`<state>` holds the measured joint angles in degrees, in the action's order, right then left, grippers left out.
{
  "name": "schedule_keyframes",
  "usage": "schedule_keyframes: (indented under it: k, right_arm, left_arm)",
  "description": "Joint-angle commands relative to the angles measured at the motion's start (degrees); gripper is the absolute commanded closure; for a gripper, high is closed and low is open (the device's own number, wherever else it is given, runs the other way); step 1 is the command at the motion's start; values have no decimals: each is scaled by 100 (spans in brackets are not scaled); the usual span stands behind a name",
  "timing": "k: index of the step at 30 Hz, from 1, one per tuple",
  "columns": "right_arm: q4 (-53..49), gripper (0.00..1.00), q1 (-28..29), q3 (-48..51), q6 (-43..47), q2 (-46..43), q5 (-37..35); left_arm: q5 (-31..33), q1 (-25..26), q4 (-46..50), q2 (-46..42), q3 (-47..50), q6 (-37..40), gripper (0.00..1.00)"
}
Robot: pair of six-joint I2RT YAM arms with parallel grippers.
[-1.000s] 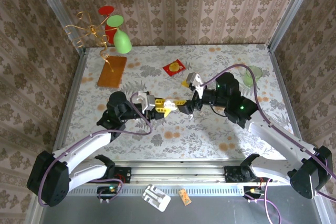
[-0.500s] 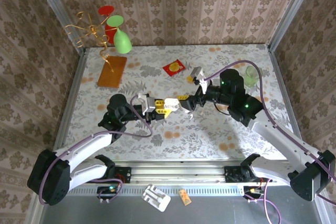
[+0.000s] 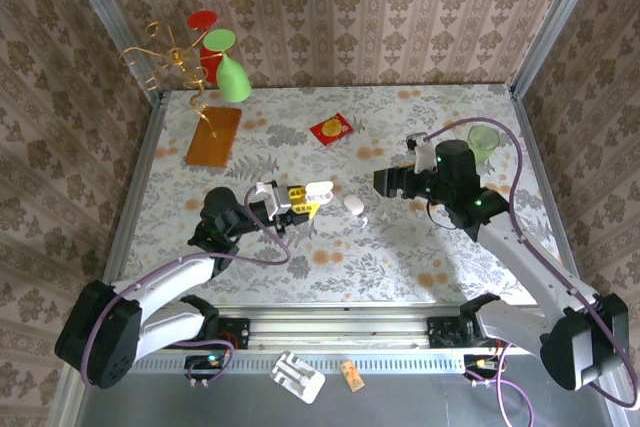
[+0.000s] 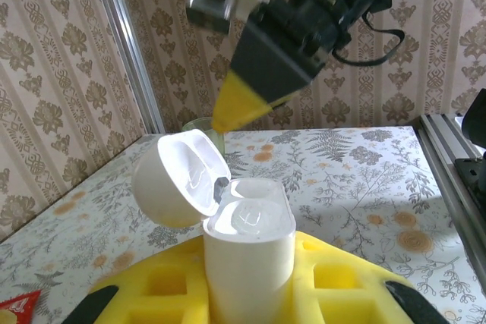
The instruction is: Insert wireless bluetooth earbuds into charging case
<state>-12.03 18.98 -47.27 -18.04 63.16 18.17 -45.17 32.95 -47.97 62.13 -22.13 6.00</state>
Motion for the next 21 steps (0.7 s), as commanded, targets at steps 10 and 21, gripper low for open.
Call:
schedule_keyframes:
  k: [10, 21]
  right_arm:
    - [-1826, 39, 203, -707, -3, 1942, -1365]
    - [-2259, 54, 681, -1301, -142, 3056, -2230]
  left_arm:
    - [-173, -9, -512, 340, -73, 41, 100]
    - [-126, 1, -378, 256, 19, 92, 100]
